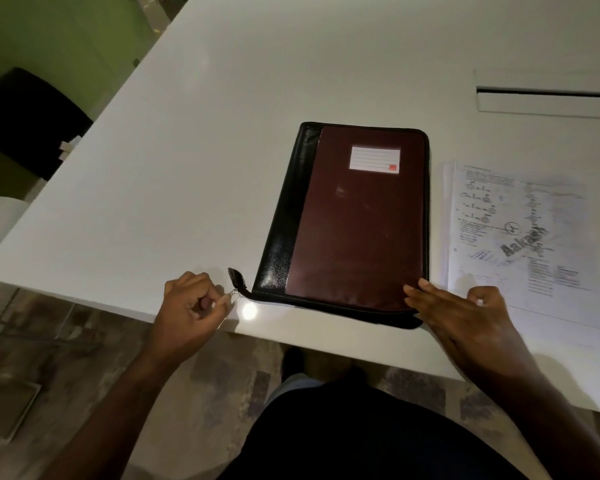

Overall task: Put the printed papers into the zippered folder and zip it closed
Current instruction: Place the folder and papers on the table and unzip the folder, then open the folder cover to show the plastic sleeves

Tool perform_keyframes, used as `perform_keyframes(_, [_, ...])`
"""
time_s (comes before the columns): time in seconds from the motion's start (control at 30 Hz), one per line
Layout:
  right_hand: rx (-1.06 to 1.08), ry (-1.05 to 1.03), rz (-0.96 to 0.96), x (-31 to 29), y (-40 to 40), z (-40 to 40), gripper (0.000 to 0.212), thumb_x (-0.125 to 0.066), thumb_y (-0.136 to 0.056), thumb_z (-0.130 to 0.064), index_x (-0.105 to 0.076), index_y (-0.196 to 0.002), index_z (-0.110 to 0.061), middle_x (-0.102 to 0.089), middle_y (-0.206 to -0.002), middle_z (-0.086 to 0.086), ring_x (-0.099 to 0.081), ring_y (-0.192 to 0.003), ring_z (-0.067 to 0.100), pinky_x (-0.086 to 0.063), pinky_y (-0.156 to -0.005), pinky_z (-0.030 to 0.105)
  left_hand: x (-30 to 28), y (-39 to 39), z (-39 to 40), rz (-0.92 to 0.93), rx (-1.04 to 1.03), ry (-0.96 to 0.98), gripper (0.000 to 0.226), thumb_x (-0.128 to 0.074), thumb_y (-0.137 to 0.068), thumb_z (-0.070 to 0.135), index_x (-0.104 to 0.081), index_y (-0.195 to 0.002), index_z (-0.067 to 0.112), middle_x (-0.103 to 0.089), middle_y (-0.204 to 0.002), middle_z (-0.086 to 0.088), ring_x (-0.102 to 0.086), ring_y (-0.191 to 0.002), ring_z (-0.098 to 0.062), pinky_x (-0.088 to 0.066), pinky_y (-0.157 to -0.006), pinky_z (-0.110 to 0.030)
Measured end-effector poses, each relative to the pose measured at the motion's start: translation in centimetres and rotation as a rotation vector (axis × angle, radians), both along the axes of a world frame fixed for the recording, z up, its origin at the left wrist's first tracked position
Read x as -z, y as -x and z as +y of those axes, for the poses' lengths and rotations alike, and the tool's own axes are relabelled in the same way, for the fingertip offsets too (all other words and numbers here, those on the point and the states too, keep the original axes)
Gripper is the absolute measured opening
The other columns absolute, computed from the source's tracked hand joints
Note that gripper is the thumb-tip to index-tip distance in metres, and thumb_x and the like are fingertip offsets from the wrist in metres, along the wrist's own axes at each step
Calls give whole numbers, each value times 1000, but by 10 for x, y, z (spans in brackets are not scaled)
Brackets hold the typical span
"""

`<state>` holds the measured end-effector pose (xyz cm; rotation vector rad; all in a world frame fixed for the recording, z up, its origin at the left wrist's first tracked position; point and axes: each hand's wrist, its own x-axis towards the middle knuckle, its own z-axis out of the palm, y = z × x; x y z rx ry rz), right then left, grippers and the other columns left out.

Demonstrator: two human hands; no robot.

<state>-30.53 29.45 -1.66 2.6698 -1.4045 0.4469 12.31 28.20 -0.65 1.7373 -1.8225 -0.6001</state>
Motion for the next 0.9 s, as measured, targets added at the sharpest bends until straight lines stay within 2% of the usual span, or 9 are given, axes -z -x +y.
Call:
perform_keyframes(0.07, [14, 1, -10, -1, -1, 2, 64, -19, -115, -22, -76, -120, 6, -73, -130, 21, -72, -117, 39, -21, -118, 26, -1, -2, -3, 1, 36, -8, 28, -63, -85, 37, -51, -63, 26, -51, -64, 4, -52, -77, -13, -34, -83, -33])
perform_keyframes(0.2, [17, -82, -19, 3, 0, 8, 55, -23, -114, -27, -69, -134, -4, -66, -143, 17, -63, -131, 37, -42, -105, 52, -4, -8, -9, 40, 93, -27, 22, -68, -86, 36, -63, -70, 22, -59, -75, 6, -55, -76, -12, -39, -73, -23])
perform_keyframes(0.3, [38, -68, -33, 1, 3, 9, 47, -42, -108, -36, -76, -128, -10, -67, -144, 8, -63, -135, 27, -36, -94, 45, -4, -9, -21, 108, 6, -39, 12, -75, -91, 17, -67, -82, 18, -63, -83, 5, -59, -75, -10, -42, -64, -13])
perform_keyframes(0.37, [91, -116, -123, -1, 2, 10, 43, -52, -100, -39, -77, -126, -15, -67, -145, 4, -61, -136, 22, -35, -96, 43, -7, -3, -35, 108, -51, -6, 9, -72, -92, 30, -66, -91, 23, -64, -89, 10, -60, -83, -7, -45, -69, -15])
perform_keyframes(0.5, [312, -223, -372, -9, -7, 0, 43, -48, -103, -45, -74, -129, -23, -68, -131, -4, -58, -123, 16, -30, -101, 34, -17, 22, -75, 146, -25, 52, 16, -64, -92, 42, -65, -103, 31, -62, -99, 15, -56, -91, -6, -46, -78, -22])
perform_keyframes(0.6, [444, -262, -464, -17, -12, -24, 49, -44, -103, -55, -67, -135, -25, -63, -118, -6, -55, -112, 15, -28, -98, 32, -19, 46, -107, 209, 1, 51, 23, -69, -93, 29, -66, -116, 31, -62, -105, 13, -58, -95, -7, -50, -81, -27])
perform_keyframes(0.7, [558, -312, -464, -21, -13, -55, 59, -45, -101, -65, -59, -142, -24, -61, -112, -7, -55, -109, 14, -30, -99, 38, -18, 66, -138, 242, 17, -9, 30, -69, -96, 26, -64, -126, 26, -61, -118, 8, -62, -99, -2, -48, -78, -11])
perform_keyframes(0.77, [632, -341, -431, -23, -13, -74, 66, -47, -97, -65, -56, -145, -21, -62, -112, -6, -56, -114, 20, -34, -103, 46, -17, 75, -159, 186, 34, -85, 34, -68, -97, 30, -63, -129, 21, -58, -124, 7, -62, -99, 0, -45, -76, -8])
perform_keyframes(0.9, [755, -381, -340, -28, -13, -107, 66, -49, -99, -65, -57, -145, -18, -67, -115, -2, -61, -117, 27, -35, -108, 54, -24, 84, -194, 143, 88, -151, 13, -69, -96, 31, -68, -108, 30, -64, -101, 16, -63, -84, 15, -42, -63, 0])
